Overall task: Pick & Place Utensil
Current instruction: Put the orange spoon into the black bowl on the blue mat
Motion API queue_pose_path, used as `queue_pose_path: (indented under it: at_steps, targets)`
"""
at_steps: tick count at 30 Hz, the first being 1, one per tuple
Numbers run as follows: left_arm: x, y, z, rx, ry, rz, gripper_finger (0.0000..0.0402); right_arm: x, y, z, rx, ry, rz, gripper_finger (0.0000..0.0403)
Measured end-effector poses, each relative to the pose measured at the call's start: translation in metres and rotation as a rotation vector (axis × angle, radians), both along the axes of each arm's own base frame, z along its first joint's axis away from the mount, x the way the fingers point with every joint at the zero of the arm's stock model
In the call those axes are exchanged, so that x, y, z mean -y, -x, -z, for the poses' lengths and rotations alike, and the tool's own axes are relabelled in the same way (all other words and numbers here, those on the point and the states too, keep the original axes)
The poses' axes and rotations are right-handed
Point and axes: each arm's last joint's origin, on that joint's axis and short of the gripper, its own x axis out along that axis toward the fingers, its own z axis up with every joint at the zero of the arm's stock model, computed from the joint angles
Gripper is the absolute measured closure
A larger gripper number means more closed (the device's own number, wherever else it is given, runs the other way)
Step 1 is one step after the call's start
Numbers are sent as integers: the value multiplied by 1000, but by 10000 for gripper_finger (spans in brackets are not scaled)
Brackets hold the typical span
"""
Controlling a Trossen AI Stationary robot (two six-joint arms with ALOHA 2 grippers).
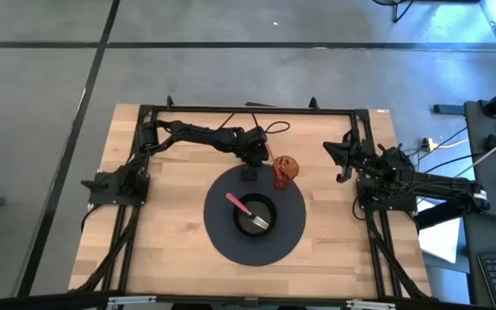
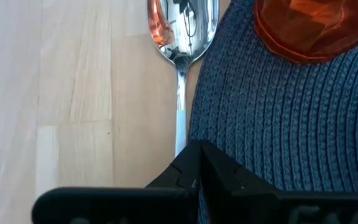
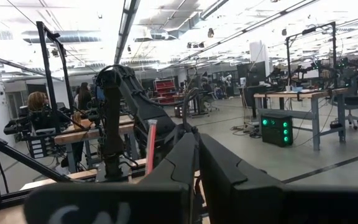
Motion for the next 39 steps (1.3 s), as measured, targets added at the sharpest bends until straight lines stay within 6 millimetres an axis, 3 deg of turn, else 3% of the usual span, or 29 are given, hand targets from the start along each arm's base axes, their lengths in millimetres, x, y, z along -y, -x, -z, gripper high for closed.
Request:
queue_pose_path:
  at_steps: [17,21,26,31,39]
  targets:
    - [28,-5,0,-22,9,114,398,0,0,0,1,-4,-2,379]
    - [30,-5,-5,-19,15,122,398,0,0,0,2,-5,-2,379]
    - [29,-13,-27,35,12,133,398,0,0,0,0,-3,-2,379]
    - [21,-15,-31,64,-5,128,398,0,0,0,0,-2,-4,379]
    - [9,-17,-4,23,-13,90,398,0,0,0,3,0,-9,379]
